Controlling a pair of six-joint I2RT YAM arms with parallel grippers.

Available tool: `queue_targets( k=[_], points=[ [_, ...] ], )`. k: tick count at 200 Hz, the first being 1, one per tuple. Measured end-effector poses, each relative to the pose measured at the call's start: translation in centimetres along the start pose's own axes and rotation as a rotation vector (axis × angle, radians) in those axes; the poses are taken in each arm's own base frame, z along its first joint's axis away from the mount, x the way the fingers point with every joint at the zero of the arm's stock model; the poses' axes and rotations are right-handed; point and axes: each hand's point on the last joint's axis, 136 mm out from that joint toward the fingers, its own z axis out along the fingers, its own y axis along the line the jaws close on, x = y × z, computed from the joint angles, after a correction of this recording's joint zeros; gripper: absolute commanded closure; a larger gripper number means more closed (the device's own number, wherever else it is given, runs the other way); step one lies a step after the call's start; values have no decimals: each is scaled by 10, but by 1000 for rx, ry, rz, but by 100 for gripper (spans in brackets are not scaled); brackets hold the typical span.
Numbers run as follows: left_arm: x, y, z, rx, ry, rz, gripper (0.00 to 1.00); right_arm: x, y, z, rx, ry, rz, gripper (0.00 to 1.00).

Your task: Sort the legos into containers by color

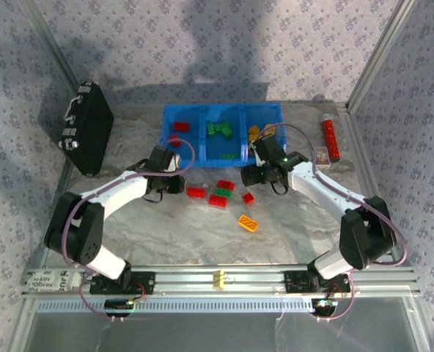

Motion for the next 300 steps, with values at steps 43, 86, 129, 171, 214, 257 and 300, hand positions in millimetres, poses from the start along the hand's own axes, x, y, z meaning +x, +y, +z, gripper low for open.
queue_targets(
  k=[43, 86, 129, 171, 214, 257, 300],
  points=[
    [-32, -17, -27, 34, -96, 20, 71, -6, -15, -19, 14, -58, 45, 23],
    [-47, -22, -37, 41, -125, 23, 72, 1, -32, -31, 34, -87, 87, 24],
    [-56, -27, -44, 47, -143, 28, 72, 13, -45, -35, 54, -91, 115, 25],
    [-95, -59, -61, 86, -201, 80, 71, 15, -48, -38, 53, -99, 129, 25],
    [-168, -97, -42, 98, -215, 168, 24, 14, -46, -42, 41, -112, 137, 26],
    [-168, -97, 0, 25, -102, 245, 12, 15, -50, -51, 39, -139, 149, 25],
    [-105, -75, -17, 6, -34, 258, 12, 28, -56, -47, 41, -118, 167, 25]
  ],
)
